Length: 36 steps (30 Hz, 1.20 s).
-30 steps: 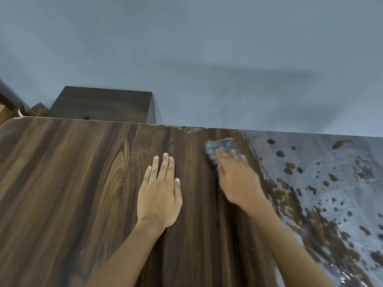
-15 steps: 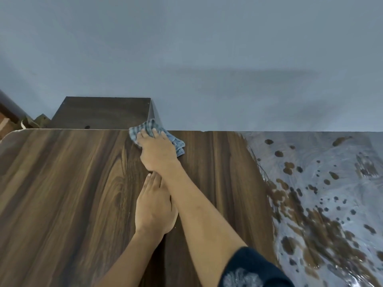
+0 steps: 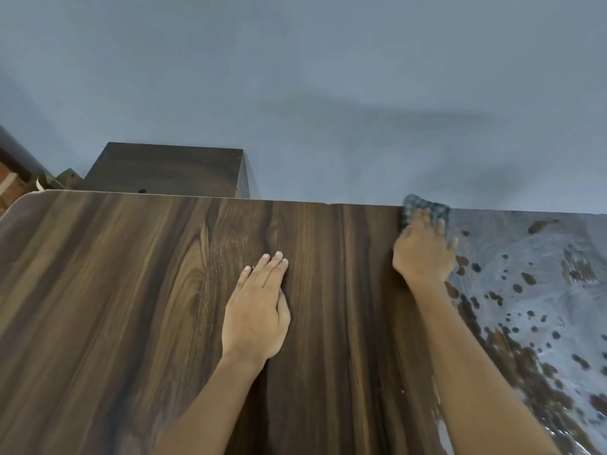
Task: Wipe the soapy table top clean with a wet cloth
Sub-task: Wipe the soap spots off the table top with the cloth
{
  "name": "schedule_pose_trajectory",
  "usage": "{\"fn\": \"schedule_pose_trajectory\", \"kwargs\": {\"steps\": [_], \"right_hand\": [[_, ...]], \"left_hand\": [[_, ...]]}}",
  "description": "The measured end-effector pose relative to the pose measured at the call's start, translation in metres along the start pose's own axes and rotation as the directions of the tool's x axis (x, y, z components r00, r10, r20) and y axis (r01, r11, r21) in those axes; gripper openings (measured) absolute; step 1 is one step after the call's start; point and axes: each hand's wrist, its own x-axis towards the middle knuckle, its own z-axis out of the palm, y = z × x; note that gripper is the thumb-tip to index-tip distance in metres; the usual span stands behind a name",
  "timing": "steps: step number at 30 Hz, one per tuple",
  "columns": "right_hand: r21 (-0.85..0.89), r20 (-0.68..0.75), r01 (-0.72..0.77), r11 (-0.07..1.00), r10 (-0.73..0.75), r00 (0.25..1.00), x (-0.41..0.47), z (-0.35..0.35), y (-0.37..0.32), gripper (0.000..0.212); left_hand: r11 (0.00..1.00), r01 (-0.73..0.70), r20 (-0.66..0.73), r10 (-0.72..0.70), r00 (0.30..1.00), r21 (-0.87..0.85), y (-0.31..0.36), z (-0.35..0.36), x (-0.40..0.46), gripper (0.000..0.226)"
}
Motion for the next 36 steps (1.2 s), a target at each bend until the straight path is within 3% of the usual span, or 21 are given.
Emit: {"fn": "schedule_pose_trajectory", "kwargs": {"steps": [2, 4, 5, 7, 9, 11, 12, 14, 16, 18, 20, 23, 26, 29, 32, 36], "right_hand": [[0.034, -0.007, -0.118, 0.992, 0.118, 0.993, -0.018, 0.001, -0.004, 0.052], [0.052, -0.035, -0.135, 0.989, 0.137, 0.99, -0.049, 0.004, -0.017, 0.052], [0.064, -0.056, -0.071, 0.995, 0.075, 0.996, -0.069, 0.008, -0.023, 0.052], [0.114, -0.051, 0.217, 0.969, -0.212, 0.976, -0.119, 0.012, -0.029, 0.049], [0.131, 0.006, 0.534, 0.835, -0.54, 0.842, -0.167, 0.011, -0.021, 0.045], [0.099, 0.109, 0.676, 0.73, -0.683, 0.722, -0.196, 0.005, 0.004, 0.044], [0.083, 0.14, 0.691, 0.718, -0.695, 0.705, -0.202, 0.002, 0.021, 0.043], [0.07, 0.137, 0.648, 0.758, -0.651, 0.747, -0.198, -0.007, 0.05, 0.045], [0.047, 0.123, 0.514, 0.857, -0.515, 0.848, -0.174, -0.012, 0.067, 0.046], [0.016, 0.098, 0.341, 0.94, -0.341, 0.935, -0.135, -0.015, 0.061, 0.047], [-0.019, 0.1, 0.212, 0.977, -0.21, 0.973, -0.102, -0.015, 0.034, 0.049], [0.027, 0.093, 0.297, 0.955, -0.298, 0.95, -0.104, -0.004, -0.007, 0.05], [0.126, 0.11, 0.556, 0.822, -0.568, 0.815, -0.179, -0.001, -0.01, 0.047], [0.134, 0.2, 0.665, 0.735, -0.677, 0.708, -0.236, -0.011, 0.038, 0.046], [0.05, 0.22, 0.613, 0.789, -0.607, 0.763, -0.241, -0.023, 0.09, 0.045], [0.039, 0.151, 0.316, 0.948, -0.318, 0.936, -0.182, -0.028, 0.073, 0.05]], "left_hand": [[1.0, 0.001, 0.005, -0.001, 1.0, 0.007, 0.0, 0.0, 0.0, 0.057], [1.0, -0.002, 0.008, 0.002, 1.0, 0.015, 0.0, 0.0, 0.0, 0.058], [1.0, -0.002, 0.011, 0.002, 1.0, 0.014, 0.0, 0.0, 0.0, 0.059], [1.0, -0.004, 0.016, 0.004, 1.0, 0.009, -0.001, -0.001, 0.0, 0.058], [1.0, -0.016, 0.021, 0.016, 1.0, 0.007, -0.002, -0.001, -0.001, 0.057], [0.999, -0.033, 0.017, 0.033, 0.999, 0.012, -0.002, -0.001, -0.002, 0.058], [0.999, -0.036, 0.012, 0.036, 0.999, 0.008, -0.002, -0.001, -0.002, 0.057], [0.999, -0.032, 0.003, 0.032, 0.999, -0.015, -0.004, 0.0, -0.003, 0.05], [0.999, -0.027, -0.002, 0.027, 1.0, -0.024, -0.004, 0.001, -0.005, 0.043], [1.0, -0.008, 0.005, 0.008, 1.0, -0.012, -0.001, 0.0, -0.012, 0.043], [0.999, 0.03, 0.011, -0.03, 0.999, 0.013, 0.005, -0.002, -0.022, 0.044], [0.997, 0.051, 0.033, -0.053, 0.998, 0.055, 0.013, -0.003, -0.042, 0.044], [0.994, -0.033, 0.078, 0.025, 0.997, 0.105, 0.018, -0.01, -0.076, 0.051], [0.987, -0.137, 0.16, 0.122, 0.98, 0.085, 0.018, -0.015, -0.127, 0.055], [0.986, -0.156, 0.202, 0.143, 0.969, 0.051, 0.014, -0.014, -0.171, 0.057], [0.998, -0.058, 0.159, 0.054, 0.986, 0.022, 0.018, -0.012, -0.193, 0.057]]}}
